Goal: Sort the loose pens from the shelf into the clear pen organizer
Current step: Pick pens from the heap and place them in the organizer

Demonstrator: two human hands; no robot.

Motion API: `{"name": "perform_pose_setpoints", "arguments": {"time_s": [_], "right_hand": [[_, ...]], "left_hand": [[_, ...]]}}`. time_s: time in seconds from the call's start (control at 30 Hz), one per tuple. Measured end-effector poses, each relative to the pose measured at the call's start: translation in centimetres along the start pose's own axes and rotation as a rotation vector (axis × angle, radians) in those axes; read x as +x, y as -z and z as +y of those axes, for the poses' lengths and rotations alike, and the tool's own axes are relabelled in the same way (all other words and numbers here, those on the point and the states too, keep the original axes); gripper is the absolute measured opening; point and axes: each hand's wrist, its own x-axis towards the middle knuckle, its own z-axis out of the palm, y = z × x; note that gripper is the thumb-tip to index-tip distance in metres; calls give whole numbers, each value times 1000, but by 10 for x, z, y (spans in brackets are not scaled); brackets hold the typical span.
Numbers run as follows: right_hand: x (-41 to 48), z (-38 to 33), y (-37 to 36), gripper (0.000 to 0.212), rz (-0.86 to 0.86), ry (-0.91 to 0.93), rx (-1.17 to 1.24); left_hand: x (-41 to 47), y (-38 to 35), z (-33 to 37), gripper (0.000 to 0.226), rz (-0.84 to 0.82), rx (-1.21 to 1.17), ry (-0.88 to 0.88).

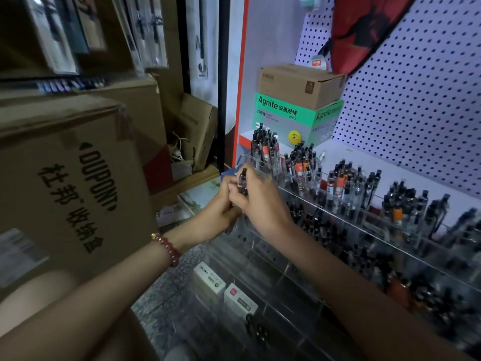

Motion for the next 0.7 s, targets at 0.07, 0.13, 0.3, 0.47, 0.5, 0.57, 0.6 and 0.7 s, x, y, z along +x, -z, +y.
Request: {"name": "perform_pose_setpoints", "arguments": {"time_s": [0.07, 0.13, 0.3, 0.47, 0.5, 0.57, 0.6, 0.7], "right_hand": [[-2, 2, -5, 40, -35, 8, -79], [-5, 3, -11, 39, -57, 39, -155], [-14, 0, -32, 44, -142, 13, -187], [-18, 2, -42, 39, -155, -106, -87], [-17, 3, -42, 37, -147, -122, -79], [-17, 3, -41, 35, -138, -152, -67], [-17, 2, -41, 35, -133, -162, -63], [-18, 1, -38, 34, -121, -167, -78]], "left_hand": [[-1, 0, -6, 36, 14, -29, 29], [-1, -1, -11, 34, 84, -10, 35], [-9, -3, -33, 36, 174, 121, 115], [-15, 0, -42, 21, 129, 121, 204], [-15, 0, -40, 24, 123, 122, 209], [-15, 0, -37, 34, 119, 128, 203], [-16, 0, -36, 37, 121, 134, 198], [-18, 0, -29, 40, 114, 163, 179]]}}
